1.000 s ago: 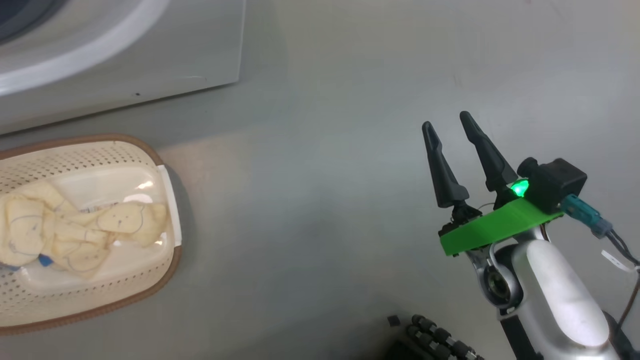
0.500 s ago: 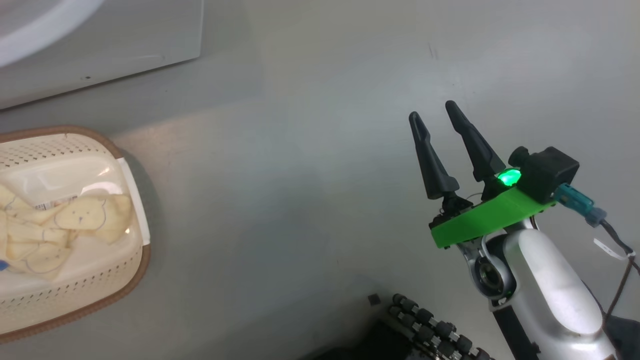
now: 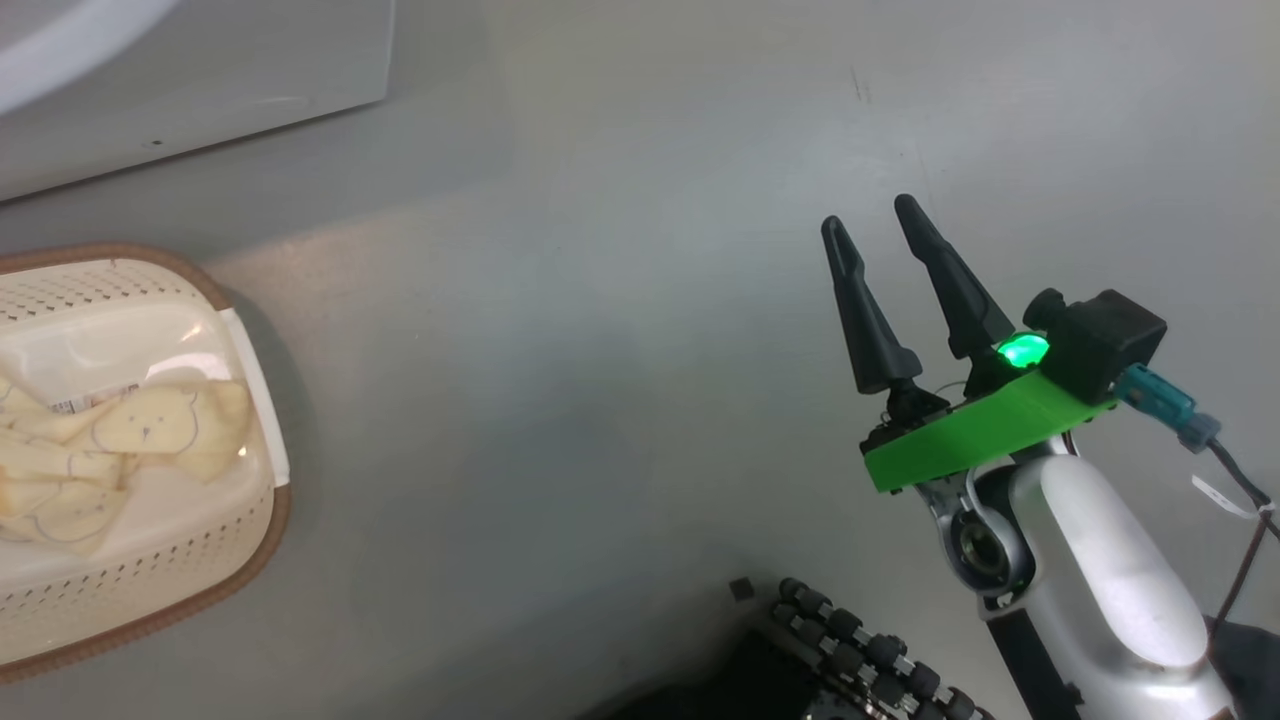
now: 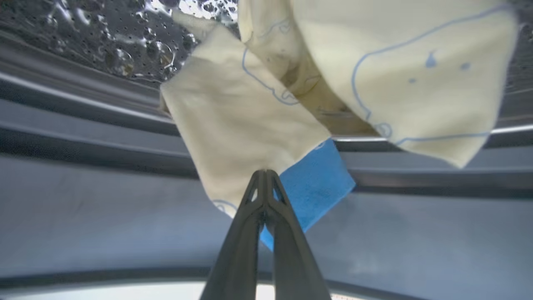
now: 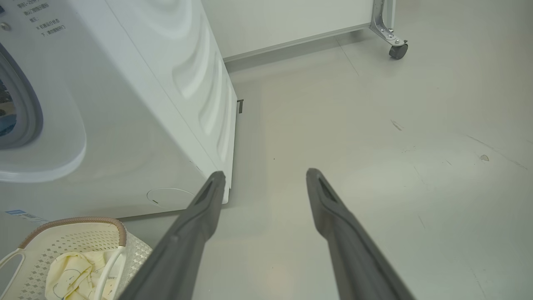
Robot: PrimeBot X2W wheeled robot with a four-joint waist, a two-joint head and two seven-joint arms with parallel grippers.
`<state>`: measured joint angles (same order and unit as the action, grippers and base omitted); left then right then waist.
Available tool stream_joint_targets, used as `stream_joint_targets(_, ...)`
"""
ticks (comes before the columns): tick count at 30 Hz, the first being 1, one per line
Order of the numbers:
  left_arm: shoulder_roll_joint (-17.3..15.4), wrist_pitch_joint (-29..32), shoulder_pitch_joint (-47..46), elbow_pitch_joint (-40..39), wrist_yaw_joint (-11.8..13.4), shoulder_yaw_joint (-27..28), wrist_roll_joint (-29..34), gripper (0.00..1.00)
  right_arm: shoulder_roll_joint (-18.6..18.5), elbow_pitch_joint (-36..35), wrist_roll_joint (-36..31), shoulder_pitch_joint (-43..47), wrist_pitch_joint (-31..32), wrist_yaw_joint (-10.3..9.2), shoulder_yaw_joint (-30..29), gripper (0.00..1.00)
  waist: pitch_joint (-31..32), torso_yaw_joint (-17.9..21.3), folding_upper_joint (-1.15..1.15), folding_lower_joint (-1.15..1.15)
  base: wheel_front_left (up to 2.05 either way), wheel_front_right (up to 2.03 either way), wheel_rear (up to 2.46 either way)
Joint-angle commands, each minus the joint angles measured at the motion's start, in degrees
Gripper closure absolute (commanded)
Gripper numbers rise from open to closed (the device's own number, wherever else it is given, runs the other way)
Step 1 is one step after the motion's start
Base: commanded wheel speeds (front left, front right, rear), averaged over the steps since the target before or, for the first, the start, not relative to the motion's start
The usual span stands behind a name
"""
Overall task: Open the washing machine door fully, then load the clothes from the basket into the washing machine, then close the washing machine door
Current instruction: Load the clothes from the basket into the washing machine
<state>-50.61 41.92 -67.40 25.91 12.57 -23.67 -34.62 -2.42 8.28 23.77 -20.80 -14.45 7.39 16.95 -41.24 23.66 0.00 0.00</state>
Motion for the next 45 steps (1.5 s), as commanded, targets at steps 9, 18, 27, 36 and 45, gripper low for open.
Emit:
stream_joint_targets(9, -4.0, -8.2, -5.9, -3.4, -1.0, 3.2, 2.6, 1.0, -0.5, -2.0, 1.0, -0.6, -0.5, 0.1, 1.0, 0.0, -1.1, 0.5, 0.0, 0.0, 0.0, 0.0, 0.0)
stream_joint_targets(18, -6.2, -22.7, -12.7, 0.0, -3.7, 4.7, 6.6, 1.0, -0.5, -3.0, 3.0, -1.0, -0.5, 0.1, 2.5, 0.0, -5.2, 4.9, 0.0, 0.0, 0.0, 0.0, 0.0)
stream_joint_targets(27, -4.6, -35.3, -20.4, 5.9, -5.3, 6.4, 7.7, 1.0, -0.5, -3.6, 4.3, -0.8, -0.5, 0.1, 3.6, 0.0, -8.0, 7.4, 0.0, 0.0, 0.0, 0.0, 0.0)
stream_joint_targets(36, -1.5, -32.4, -22.5, 9.7, -6.2, 4.3, 7.2, 1.0, -0.5, -3.5, 3.4, -1.2, -0.5, 0.1, 2.7, 0.0, -8.5, 5.4, 0.0, 0.0, 0.0, 0.0, 0.0)
stream_joint_targets(45, 1.0, -30.9, -19.4, 7.3, -4.4, 3.5, 5.8, 0.0, -0.5, -3.1, 1.9, -1.7, -0.5, 0.1, 1.0, 0.0, -7.5, 2.2, 0.0, 0.0, 0.0, 0.0, 0.0)
